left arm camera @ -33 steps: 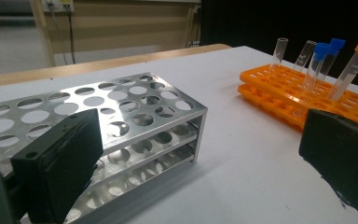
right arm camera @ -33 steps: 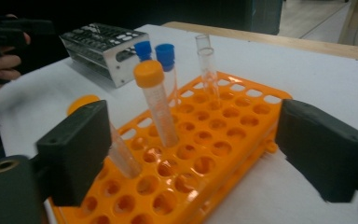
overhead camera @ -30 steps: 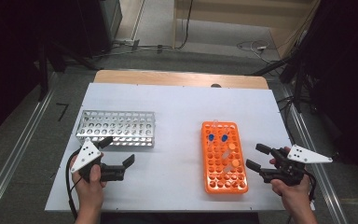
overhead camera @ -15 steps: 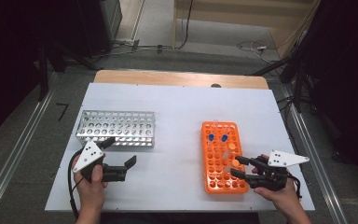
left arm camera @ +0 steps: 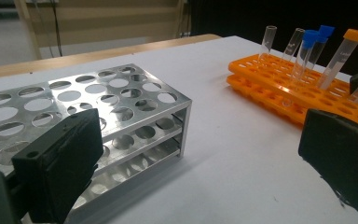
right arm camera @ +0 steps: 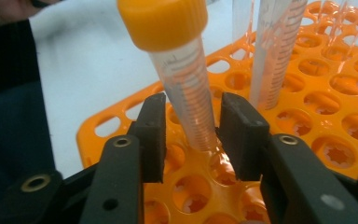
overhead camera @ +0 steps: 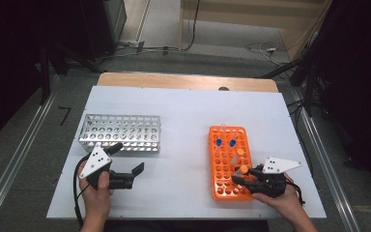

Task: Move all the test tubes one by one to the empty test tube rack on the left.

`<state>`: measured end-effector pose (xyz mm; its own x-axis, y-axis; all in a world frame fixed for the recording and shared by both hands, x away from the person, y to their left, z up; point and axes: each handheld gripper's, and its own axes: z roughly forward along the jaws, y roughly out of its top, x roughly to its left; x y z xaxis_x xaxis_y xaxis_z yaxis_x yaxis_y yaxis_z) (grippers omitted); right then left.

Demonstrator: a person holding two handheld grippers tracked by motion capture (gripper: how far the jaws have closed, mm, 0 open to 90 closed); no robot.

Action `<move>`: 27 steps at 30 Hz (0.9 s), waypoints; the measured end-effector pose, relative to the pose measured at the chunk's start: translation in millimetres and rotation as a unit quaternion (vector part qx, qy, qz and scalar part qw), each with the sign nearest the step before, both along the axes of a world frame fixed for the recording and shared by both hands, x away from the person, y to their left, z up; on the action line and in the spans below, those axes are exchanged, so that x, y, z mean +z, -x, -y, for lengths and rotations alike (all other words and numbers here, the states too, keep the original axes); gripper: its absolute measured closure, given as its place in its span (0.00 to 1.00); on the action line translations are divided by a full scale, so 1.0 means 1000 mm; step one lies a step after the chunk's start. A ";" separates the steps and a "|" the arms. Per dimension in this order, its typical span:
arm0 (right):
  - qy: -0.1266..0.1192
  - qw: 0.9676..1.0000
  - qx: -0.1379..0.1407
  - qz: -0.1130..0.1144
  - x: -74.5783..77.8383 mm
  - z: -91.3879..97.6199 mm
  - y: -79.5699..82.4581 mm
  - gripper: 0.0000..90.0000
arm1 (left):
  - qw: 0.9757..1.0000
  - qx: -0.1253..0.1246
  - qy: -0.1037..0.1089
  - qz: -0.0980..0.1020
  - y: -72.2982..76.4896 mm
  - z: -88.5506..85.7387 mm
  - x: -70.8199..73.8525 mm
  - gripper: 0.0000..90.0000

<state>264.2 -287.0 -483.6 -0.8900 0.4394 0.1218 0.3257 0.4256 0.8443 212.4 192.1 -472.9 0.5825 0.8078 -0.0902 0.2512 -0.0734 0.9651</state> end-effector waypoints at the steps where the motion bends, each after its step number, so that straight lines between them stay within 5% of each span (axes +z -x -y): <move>1: 0.000 1.000 0.000 0.000 0.000 0.000 0.000 0.68 | 1.000 0.000 0.000 0.000 0.000 0.000 0.000 0.00; 18: 0.014 1.000 -0.009 0.015 0.006 -0.001 0.000 0.81 | 1.000 -0.016 -0.008 -0.002 -0.001 0.010 -0.001 0.00; 27: -0.018 0.999 -0.031 0.025 0.025 -0.001 0.006 0.81 | 0.999 -0.031 -0.006 0.001 0.000 0.017 0.001 0.00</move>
<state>258.7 -285.8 -458.4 -0.8661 0.4905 0.0957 0.3086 0.3742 0.8745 212.8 174.6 -472.3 0.6320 0.7708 -0.0804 0.2441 -0.0995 0.9646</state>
